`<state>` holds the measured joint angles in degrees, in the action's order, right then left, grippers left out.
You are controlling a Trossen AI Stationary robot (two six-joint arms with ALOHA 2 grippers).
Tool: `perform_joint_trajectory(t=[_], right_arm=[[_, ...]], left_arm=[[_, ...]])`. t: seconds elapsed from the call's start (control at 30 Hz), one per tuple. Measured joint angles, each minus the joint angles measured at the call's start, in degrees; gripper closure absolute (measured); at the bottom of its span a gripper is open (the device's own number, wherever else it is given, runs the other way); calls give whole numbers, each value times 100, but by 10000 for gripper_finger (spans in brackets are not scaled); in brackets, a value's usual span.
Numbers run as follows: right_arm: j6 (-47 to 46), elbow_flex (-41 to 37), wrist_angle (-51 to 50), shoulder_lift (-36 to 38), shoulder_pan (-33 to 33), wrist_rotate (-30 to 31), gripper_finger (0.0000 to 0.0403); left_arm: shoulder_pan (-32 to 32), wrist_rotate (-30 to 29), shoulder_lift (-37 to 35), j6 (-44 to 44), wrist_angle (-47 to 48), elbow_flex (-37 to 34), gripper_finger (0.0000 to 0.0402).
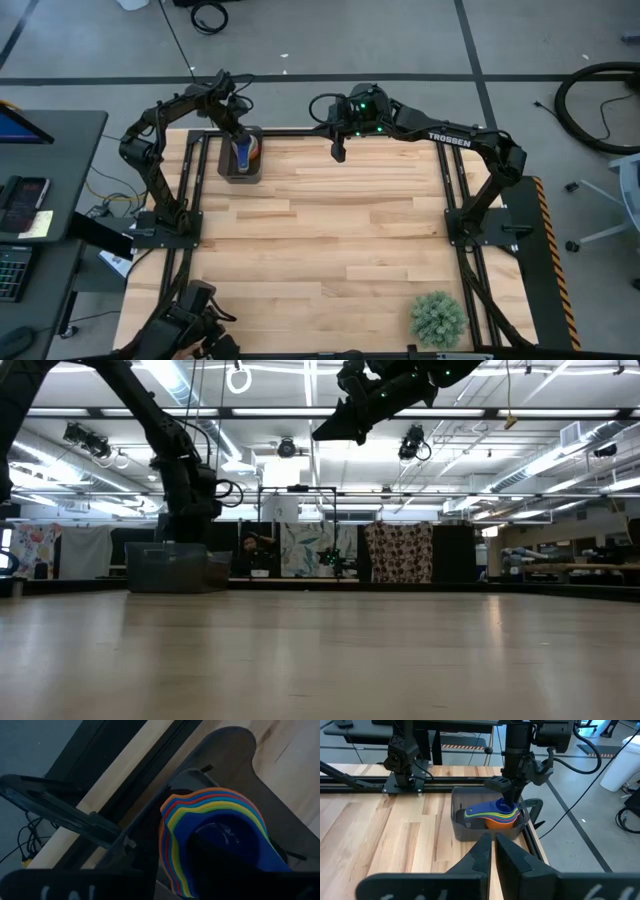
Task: Nest measuring cups in basket
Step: Put the stack of measuring cups into the black bin, then return to Home Position
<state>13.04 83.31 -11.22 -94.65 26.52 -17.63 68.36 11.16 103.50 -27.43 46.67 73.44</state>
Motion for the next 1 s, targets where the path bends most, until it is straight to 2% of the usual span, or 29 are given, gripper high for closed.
perform_joint_trajectory(t=[0.33, 0.7, 0.83, 1.0], right_arm=[[-4, 0, -1, 0, 0, 0, 373], [-10, 0, -10, 0, -2, 0, 373], [-251, 0, -13, 19, 12, -2, 373], [-395, 98, -270, 346, 140, -48, 373]], left_arm=[[-2, -420, 0, 129, 502, 324, 294], [-15, -450, -207, 128, 888, 700, 294], [-13, -450, -496, 480, 946, 928, 294], [-185, -450, -1116, 912, 1437, 1592, 294]])
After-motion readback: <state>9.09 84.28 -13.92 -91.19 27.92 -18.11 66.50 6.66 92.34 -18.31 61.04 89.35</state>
